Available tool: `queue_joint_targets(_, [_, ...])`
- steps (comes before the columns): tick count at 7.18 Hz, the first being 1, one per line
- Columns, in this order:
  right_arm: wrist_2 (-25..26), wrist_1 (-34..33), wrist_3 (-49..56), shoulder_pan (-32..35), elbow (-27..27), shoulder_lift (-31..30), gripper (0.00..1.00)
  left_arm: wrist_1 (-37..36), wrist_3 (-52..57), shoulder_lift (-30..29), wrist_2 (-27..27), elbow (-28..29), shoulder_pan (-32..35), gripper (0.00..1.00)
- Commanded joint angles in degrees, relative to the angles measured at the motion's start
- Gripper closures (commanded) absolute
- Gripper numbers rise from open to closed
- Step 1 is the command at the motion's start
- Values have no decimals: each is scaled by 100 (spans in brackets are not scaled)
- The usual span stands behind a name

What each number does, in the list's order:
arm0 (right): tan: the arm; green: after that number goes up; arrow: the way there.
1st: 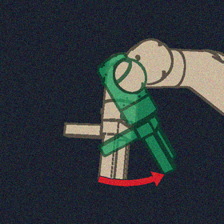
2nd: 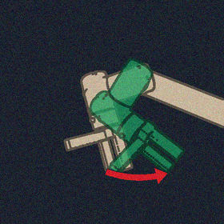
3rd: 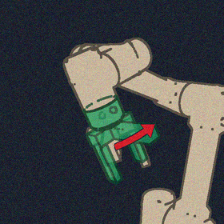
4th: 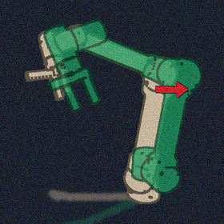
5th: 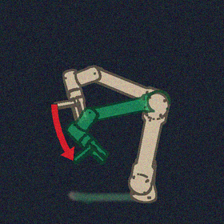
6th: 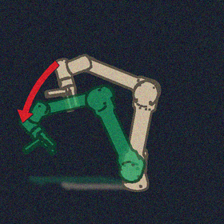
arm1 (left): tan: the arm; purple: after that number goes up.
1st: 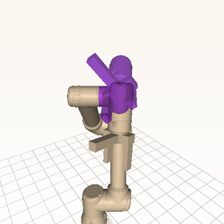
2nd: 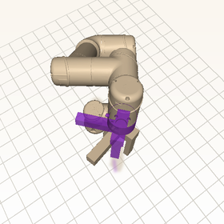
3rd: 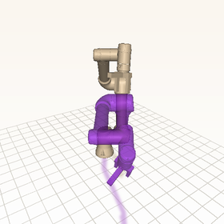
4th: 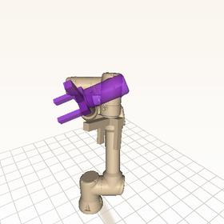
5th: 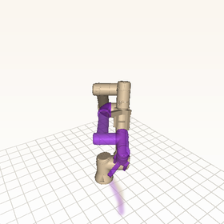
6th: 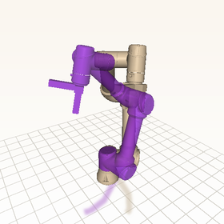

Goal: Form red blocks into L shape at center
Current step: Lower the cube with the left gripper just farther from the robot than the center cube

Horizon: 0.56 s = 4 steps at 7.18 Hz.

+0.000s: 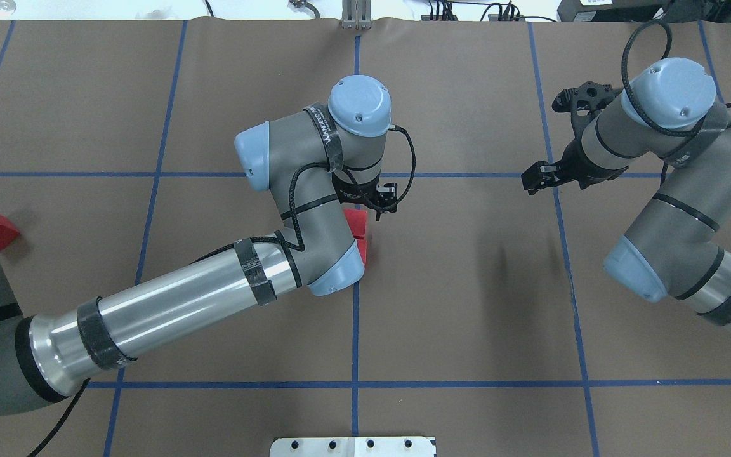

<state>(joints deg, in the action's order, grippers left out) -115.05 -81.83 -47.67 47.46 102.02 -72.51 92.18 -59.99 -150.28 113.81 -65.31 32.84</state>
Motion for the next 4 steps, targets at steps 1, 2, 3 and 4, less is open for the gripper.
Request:
queue_joint_targets(1, [0, 0, 12, 9, 2, -9, 0, -286, -39, -1, 53, -471, 186, 0])
queue_joint_targets(2, [-9, 0, 12, 26, 11, -9, 0, -671, -39, 95, 54, -1005, 283, 0])
queue_joint_targets(3, [-17, 0, 21, 79, 11, -9, 0, -814, -22, 557, 62, -1715, 406, 1])
queue_joint_targets(4, [-61, 0, 21, 183, 11, -9, 0, -790, 74, 1475, 71, -2671, 494, 0])
